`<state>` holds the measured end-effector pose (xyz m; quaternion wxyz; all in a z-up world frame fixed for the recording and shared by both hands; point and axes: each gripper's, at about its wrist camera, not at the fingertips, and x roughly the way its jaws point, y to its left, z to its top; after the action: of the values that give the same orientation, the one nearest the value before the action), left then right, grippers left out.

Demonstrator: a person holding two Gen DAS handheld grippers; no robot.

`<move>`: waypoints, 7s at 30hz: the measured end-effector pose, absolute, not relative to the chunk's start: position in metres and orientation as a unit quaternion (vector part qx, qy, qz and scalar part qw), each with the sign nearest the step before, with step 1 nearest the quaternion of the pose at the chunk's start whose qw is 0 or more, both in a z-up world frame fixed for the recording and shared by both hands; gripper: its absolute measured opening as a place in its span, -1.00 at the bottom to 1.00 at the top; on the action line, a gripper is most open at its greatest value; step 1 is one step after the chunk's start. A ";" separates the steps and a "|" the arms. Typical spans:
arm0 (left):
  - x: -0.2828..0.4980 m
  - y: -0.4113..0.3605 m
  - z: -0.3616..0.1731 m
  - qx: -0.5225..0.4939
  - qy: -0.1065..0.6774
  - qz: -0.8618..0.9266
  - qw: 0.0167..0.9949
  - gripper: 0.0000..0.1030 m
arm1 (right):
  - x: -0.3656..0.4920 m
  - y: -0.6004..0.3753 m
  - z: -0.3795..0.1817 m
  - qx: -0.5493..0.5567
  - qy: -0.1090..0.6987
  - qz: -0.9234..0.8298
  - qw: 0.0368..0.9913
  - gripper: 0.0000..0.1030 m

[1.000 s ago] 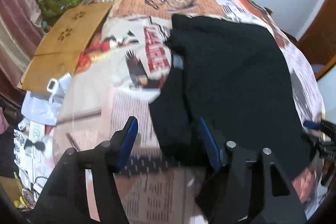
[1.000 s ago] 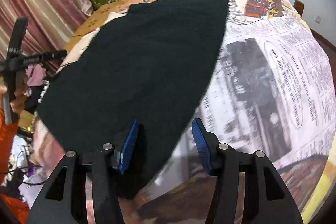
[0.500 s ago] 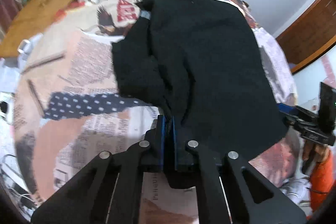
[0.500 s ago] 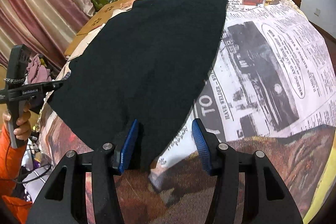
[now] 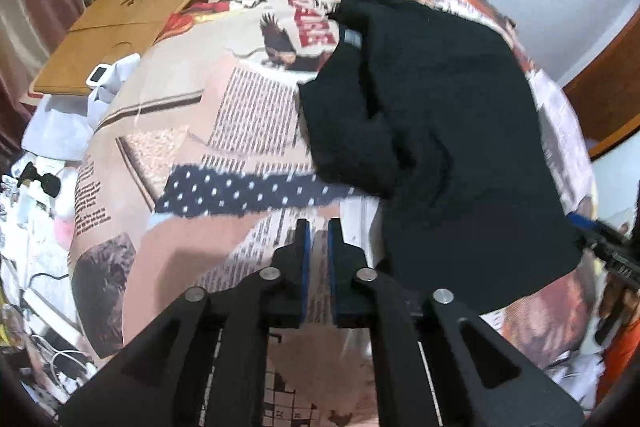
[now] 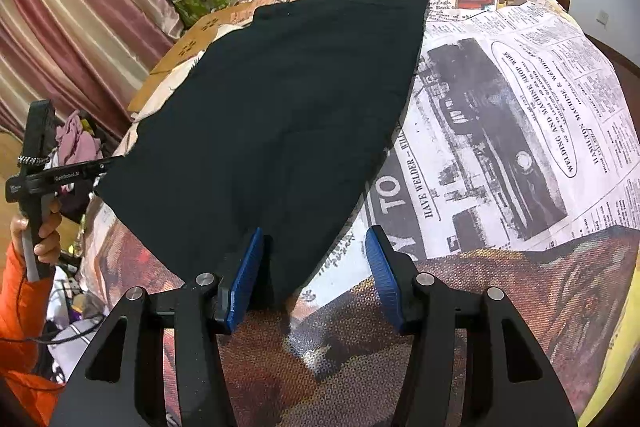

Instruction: Fold small clothes

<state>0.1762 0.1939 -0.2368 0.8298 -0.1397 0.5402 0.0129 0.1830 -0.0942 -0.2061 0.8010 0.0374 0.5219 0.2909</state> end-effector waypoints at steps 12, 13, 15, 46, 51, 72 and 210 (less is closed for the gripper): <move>0.194 0.152 -0.243 -0.136 0.541 -0.048 0.829 -0.80 | 0.182 -0.095 -0.200 0.045 0.516 0.283 0.807 -0.05; 0.193 0.150 -0.240 -0.132 0.536 -0.048 0.833 -0.88 | 0.181 -0.095 -0.200 0.045 0.516 0.282 0.807 -0.05; 0.188 0.153 -0.225 -0.142 0.516 -0.053 0.843 -0.91 | 0.182 -0.096 -0.198 0.045 0.515 0.283 0.808 -0.05; 0.233 0.165 -0.257 -0.145 0.557 -0.043 0.817 0.48 | 0.188 -0.076 -0.212 0.047 0.528 0.303 0.792 0.09; 0.241 0.156 -0.266 -0.134 0.555 -0.060 0.819 0.43 | 0.186 -0.073 -0.213 0.055 0.520 0.318 0.791 -0.18; 0.228 0.120 -0.182 -0.106 0.492 -0.119 0.856 -0.68 | 0.184 -0.095 -0.158 0.070 0.431 0.340 0.833 -0.80; 0.446 0.105 -0.231 -0.122 0.559 -0.098 0.814 0.02 | 0.271 -0.090 -0.206 -0.003 0.439 0.284 0.852 -0.38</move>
<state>0.4459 0.1049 -0.2309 0.8140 -0.1220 0.5595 -0.0978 0.2711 -0.0898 -0.2056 0.8523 -0.0030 0.4390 0.2843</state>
